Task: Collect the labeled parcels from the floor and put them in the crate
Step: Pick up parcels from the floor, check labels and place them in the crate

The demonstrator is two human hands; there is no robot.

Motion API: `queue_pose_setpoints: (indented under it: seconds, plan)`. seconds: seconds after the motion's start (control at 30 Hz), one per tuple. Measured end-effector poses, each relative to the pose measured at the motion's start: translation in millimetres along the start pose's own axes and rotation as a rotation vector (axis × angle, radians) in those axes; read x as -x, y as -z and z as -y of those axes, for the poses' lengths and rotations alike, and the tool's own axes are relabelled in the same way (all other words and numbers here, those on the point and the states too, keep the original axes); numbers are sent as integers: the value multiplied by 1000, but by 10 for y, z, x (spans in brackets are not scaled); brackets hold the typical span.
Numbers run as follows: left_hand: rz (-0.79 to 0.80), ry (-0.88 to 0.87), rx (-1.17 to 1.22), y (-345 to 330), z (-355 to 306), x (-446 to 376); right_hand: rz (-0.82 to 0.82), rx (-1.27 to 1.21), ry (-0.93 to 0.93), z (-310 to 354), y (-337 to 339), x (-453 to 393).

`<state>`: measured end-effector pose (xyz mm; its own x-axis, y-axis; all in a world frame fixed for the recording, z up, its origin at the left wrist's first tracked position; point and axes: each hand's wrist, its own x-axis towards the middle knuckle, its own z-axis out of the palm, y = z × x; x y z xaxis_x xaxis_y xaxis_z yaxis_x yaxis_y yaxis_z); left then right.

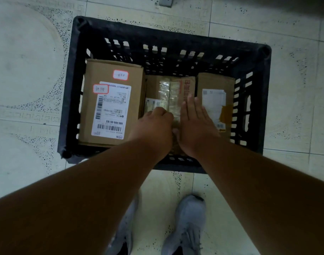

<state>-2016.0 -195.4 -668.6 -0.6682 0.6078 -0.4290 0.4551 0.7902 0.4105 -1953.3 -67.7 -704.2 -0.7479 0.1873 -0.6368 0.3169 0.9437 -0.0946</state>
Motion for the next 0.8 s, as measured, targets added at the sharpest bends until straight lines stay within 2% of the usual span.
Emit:
queue_pose_setpoints:
  seconds: [0.1, 0.17, 0.27, 0.33, 0.5, 0.6, 0.7, 0.8]
  plan:
    - [146, 143, 89, -35, -25, 33, -2, -423, -158, 143, 95, 17]
    - [197, 208, 120, -58, -20, -14, -111, -527, -212, 137, 93, 18]
    - [255, 239, 68, -108, -33, -75, -187, -151, -154, 66, -16, 53]
    - [239, 308, 87, -134, -83, -104, -175, 40, -126, -26, -72, 88]
    - [166, 472, 204, -152, -203, -150, -63, -13, -177, -141, -69, 76]
    - [201, 458, 162, -176, -254, -171, -82, -16, -160, -217, -91, 136]
    - [255, 413, 25, -223, -259, -166, -139, -57, 7, -174, -94, 148]
    - [305, 388, -89, -251, -267, -183, -54, 17, 142, -104, -78, -7]
